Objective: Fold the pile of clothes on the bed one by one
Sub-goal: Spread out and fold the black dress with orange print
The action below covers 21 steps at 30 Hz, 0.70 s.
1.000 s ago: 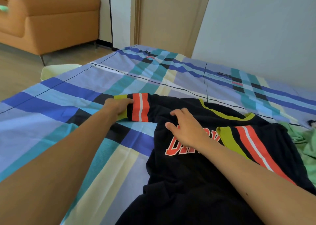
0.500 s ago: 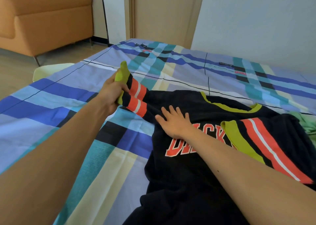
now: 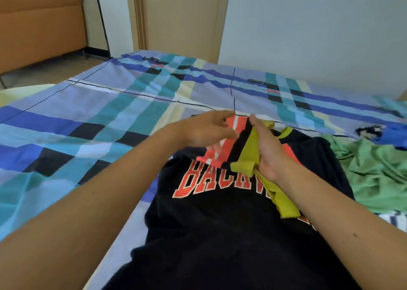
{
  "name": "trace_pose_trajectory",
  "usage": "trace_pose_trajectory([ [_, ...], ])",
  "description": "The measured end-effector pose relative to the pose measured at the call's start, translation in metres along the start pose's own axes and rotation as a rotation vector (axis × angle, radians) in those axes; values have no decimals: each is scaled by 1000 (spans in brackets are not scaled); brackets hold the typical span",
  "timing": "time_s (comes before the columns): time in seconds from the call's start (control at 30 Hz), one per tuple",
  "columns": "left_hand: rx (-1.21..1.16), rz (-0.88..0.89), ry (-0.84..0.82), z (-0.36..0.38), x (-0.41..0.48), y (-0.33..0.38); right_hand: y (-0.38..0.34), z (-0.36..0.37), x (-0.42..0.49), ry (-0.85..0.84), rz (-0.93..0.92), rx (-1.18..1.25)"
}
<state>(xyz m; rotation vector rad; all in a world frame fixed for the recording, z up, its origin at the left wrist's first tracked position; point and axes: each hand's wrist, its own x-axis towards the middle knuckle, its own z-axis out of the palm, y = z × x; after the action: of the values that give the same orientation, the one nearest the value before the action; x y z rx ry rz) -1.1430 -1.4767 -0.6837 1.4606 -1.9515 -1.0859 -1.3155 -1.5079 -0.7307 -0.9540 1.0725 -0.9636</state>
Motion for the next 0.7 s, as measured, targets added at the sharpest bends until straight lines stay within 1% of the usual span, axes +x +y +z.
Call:
trace_pose_trajectory([
  [0.07, 304, -43, -71, 17, 5, -12, 17, -27, 6, 158, 15, -206],
  [0.1, 428, -70, -116, 22, 4, -18, 22, -38, 8, 199, -4, -312],
  [0.13, 513, -104, -163, 27, 6, -21, 23, -48, 2, 232, -17, -392],
  [0.2, 576, -149, -208, 27, 4, -30, 18, -57, -10, 253, -56, -555],
  [0.23, 569, -156, -205, 27, 5, -31, 15, -66, -11, 271, -110, -664],
  [0.3, 559, -158, -144, 26, 9, -33, 4, -86, -11, 283, -260, -887],
  [0.37, 602, -130, -38, 25, 20, -36, -11, -107, -1, 276, -381, -1075],
  [0.4, 630, -108, 26, 24, 30, -40, -21, -119, 7, 279, -400, -1175],
  [0.47, 677, -91, 109, 18, 57, -50, -44, -140, 28, 270, -322, -1381],
  [0.57, 797, -187, 111, 9, 100, -66, -64, -158, 54, 154, -93, -1604],
  [0.63, 891, -253, 116, 2, 124, -75, -68, -164, 69, 65, 15, -1609],
  [0.7, 872, -321, 82, -4, 138, -80, -66, -161, 76, -3, 65, -1559],
])
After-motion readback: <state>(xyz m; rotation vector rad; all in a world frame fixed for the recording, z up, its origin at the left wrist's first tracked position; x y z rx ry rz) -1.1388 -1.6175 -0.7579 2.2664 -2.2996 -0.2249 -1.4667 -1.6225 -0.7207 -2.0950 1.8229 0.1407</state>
